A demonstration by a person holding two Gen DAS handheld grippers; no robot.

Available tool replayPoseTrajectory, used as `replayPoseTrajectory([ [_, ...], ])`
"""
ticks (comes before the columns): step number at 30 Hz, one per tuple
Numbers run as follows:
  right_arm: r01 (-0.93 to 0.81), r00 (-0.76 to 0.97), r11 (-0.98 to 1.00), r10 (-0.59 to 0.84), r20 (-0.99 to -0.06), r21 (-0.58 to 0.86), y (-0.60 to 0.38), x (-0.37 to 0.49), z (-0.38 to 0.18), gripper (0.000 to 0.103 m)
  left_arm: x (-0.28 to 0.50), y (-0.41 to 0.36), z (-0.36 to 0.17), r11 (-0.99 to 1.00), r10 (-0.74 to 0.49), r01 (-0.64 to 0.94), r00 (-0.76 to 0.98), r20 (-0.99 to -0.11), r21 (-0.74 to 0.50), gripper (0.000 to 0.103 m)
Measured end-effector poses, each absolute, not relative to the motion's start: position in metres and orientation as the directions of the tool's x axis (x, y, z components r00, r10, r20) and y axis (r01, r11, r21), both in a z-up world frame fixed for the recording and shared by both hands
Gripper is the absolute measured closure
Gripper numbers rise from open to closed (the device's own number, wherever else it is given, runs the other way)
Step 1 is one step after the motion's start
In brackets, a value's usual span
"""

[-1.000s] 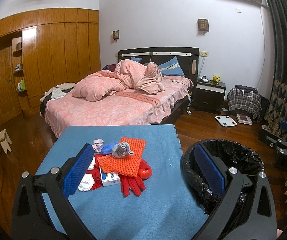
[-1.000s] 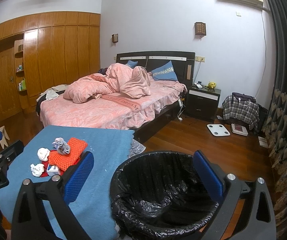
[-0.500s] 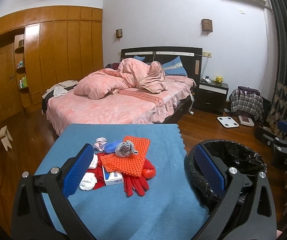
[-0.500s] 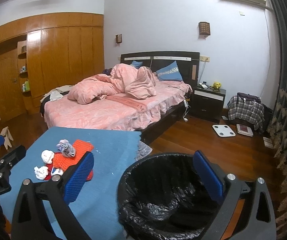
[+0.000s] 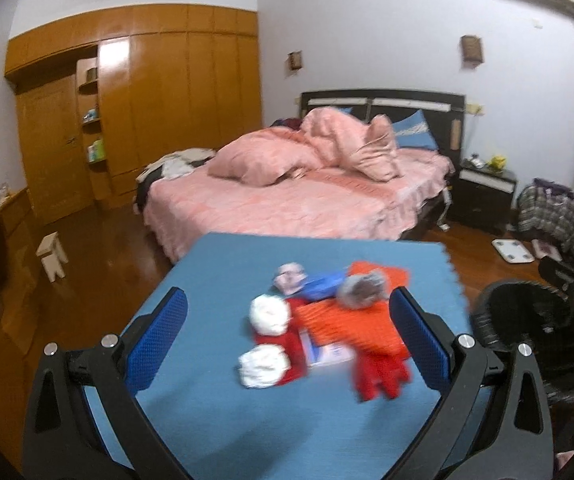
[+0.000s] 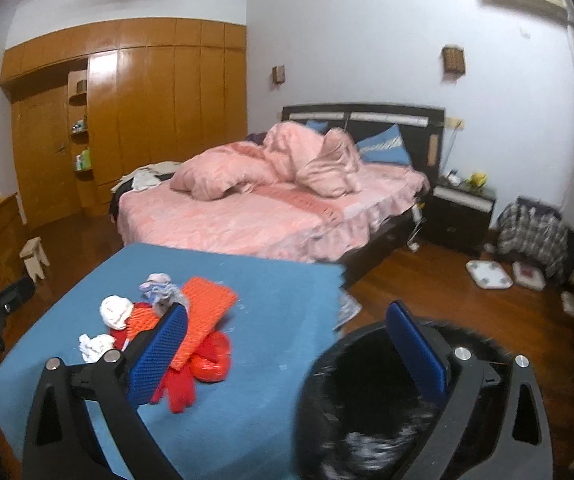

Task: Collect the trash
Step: 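Grasp a white tissue ball with the left tool while the right tool grasps the grey sock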

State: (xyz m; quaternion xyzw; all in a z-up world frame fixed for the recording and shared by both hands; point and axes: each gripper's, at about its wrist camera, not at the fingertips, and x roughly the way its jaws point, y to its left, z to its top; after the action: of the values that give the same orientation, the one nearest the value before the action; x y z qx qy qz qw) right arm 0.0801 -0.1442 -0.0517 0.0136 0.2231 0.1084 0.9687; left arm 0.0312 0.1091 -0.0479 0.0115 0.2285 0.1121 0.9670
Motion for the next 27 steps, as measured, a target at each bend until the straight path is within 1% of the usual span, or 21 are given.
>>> replayPoseTrajectory([
  [3, -0.222, 0.855, 0.969, 0.248, -0.456, 0.110, -0.128, 0.095, -0.070, 0.006, 0.038, 0.130, -0.064, 0.969, 0.242, -0.234, 0.852, -0.464, 0.077, 0.005],
  [6, -0.241, 0.848, 0.964, 0.263, -0.461, 0.108, -0.110, 0.109, -0.084, 0.006, 0.048, 0.147, -0.086, 0.962, 0.263, -0.261, 0.824, -0.501, 0.076, 0.005],
  [12, -0.258, 0.832, 0.962, 0.270, -0.484, 0.094, -0.084, 0.136, -0.109, 0.006, 0.071, 0.169, -0.127, 0.960, 0.258, -0.271, 0.780, -0.571, 0.063, 0.005],
  [16, -0.273, 0.822, 0.958, 0.279, -0.496, 0.087, -0.075, 0.144, -0.121, 0.006, 0.085, 0.174, -0.144, 0.962, 0.251, -0.267, 0.760, -0.600, 0.065, 0.006],
  [17, -0.277, 0.820, 0.957, 0.282, -0.499, 0.087, -0.072, 0.147, -0.123, 0.006, 0.088, 0.175, -0.148, 0.961, 0.251, -0.267, 0.756, -0.605, 0.065, 0.007],
  [19, -0.285, 0.815, 0.954, 0.293, -0.500, 0.094, -0.068, 0.152, -0.126, 0.006, 0.094, 0.178, -0.155, 0.963, 0.243, -0.264, 0.747, -0.618, 0.059, 0.013],
  [20, -0.288, 0.813, 0.953, 0.296, -0.501, 0.096, -0.066, 0.156, -0.127, 0.006, 0.098, 0.180, -0.160, 0.964, 0.233, -0.260, 0.741, -0.630, 0.051, 0.020],
  [21, -0.292, 0.811, 0.951, 0.301, -0.502, 0.100, -0.064, 0.159, -0.128, 0.006, 0.101, 0.180, -0.163, 0.965, 0.227, -0.257, 0.735, -0.639, 0.047, 0.025],
  [22, -0.295, 0.809, 0.950, 0.305, -0.502, 0.102, -0.061, 0.161, -0.128, 0.006, 0.106, 0.182, -0.170, 0.968, 0.208, -0.247, 0.722, -0.659, 0.036, 0.027],
  [25, -0.310, 0.808, 0.946, 0.315, -0.498, 0.095, -0.054, 0.168, -0.126, 0.006, 0.114, 0.182, -0.182, 0.971, 0.185, -0.236, 0.704, -0.686, 0.019, 0.039],
  [27, -0.324, 0.804, 0.941, 0.326, -0.497, 0.093, -0.049, 0.173, -0.125, 0.006, 0.117, 0.184, -0.189, 0.977, 0.141, -0.212, 0.698, -0.702, -0.014, 0.055],
])
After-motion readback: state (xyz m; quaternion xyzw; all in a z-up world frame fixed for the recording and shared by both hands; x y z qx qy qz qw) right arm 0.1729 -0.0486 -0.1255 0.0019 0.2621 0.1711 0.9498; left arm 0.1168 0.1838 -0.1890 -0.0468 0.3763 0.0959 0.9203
